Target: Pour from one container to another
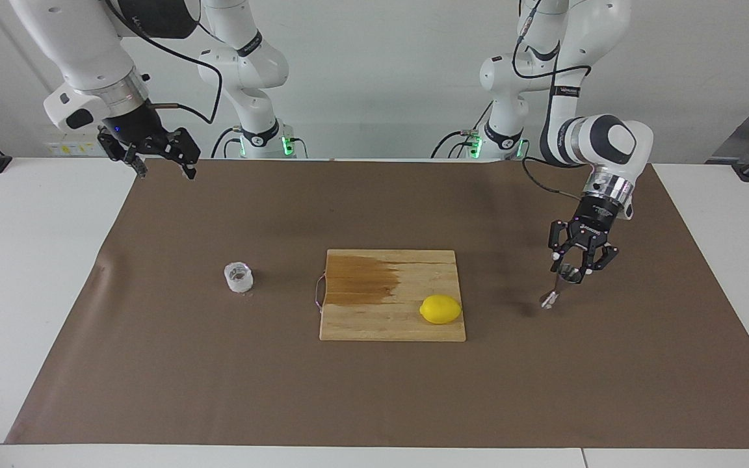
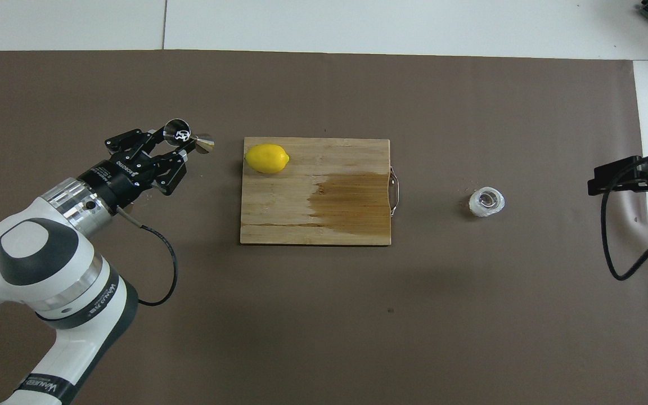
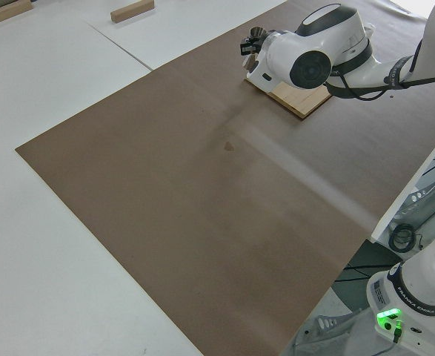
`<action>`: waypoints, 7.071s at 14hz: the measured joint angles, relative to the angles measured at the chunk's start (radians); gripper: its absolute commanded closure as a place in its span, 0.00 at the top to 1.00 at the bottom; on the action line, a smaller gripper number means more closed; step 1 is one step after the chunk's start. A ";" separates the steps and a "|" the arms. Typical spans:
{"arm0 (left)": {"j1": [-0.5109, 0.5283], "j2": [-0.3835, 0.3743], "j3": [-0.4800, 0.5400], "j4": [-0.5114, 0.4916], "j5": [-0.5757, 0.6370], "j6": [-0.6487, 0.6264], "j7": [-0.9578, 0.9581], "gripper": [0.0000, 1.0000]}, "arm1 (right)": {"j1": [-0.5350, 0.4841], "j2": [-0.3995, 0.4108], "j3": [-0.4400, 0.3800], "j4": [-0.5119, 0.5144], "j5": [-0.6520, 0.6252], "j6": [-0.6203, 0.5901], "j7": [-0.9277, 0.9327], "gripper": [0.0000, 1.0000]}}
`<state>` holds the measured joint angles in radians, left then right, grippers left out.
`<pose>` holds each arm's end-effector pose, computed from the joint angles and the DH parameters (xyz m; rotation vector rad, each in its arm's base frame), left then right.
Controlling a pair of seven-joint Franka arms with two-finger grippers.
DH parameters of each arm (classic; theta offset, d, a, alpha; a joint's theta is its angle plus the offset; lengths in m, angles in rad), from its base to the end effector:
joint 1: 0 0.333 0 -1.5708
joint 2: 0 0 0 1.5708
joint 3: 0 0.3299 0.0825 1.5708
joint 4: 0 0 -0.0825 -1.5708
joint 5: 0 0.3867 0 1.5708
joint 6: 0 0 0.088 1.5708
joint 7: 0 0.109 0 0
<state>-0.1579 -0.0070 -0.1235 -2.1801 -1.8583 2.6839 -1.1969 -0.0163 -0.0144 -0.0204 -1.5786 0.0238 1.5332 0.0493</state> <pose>0.5397 -0.1254 0.4277 0.6122 1.9428 -0.5854 0.5482 -0.0175 0.6375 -3.1145 0.1332 0.0486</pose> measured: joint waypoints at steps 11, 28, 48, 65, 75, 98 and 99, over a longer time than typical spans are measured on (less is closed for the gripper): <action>-0.189 0.158 -0.243 0.191 0.000 0.426 -0.188 0.00 | 0.000 0.000 0.000 0.000 0.000 0.000 0.000 1.00; -0.295 0.406 -0.345 0.349 0.045 0.567 -0.189 0.00 | 0.000 0.000 0.000 0.000 0.000 0.000 0.000 1.00; -0.297 0.411 -0.344 0.359 0.050 0.597 -0.189 1.00 | 0.018 -0.041 0.004 -0.103 0.000 0.038 -0.076 1.00; 0.002 0.280 -0.333 0.376 0.578 0.160 -0.188 1.00 | -0.082 -0.060 0.000 -0.336 0.086 0.299 -1.417 1.00; 0.110 0.263 -0.331 0.366 1.647 -0.259 -0.170 1.00 | -0.171 0.215 0.003 -0.361 0.420 0.375 -2.014 1.00; 0.508 0.001 -0.315 0.469 1.913 -0.869 0.896 1.00 | -0.154 0.436 0.009 -0.373 0.755 0.453 -2.258 0.19; 0.505 -0.002 -0.304 0.512 1.910 -0.914 0.899 1.00 | -0.151 0.435 0.009 -0.373 0.756 0.447 -2.247 0.19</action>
<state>0.3475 -0.0086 -0.4273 -1.6677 0.0521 1.7697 -0.2978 -0.1674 0.4208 -0.0113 -1.9517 0.7801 1.9799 -2.1975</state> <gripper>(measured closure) 0.000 0.476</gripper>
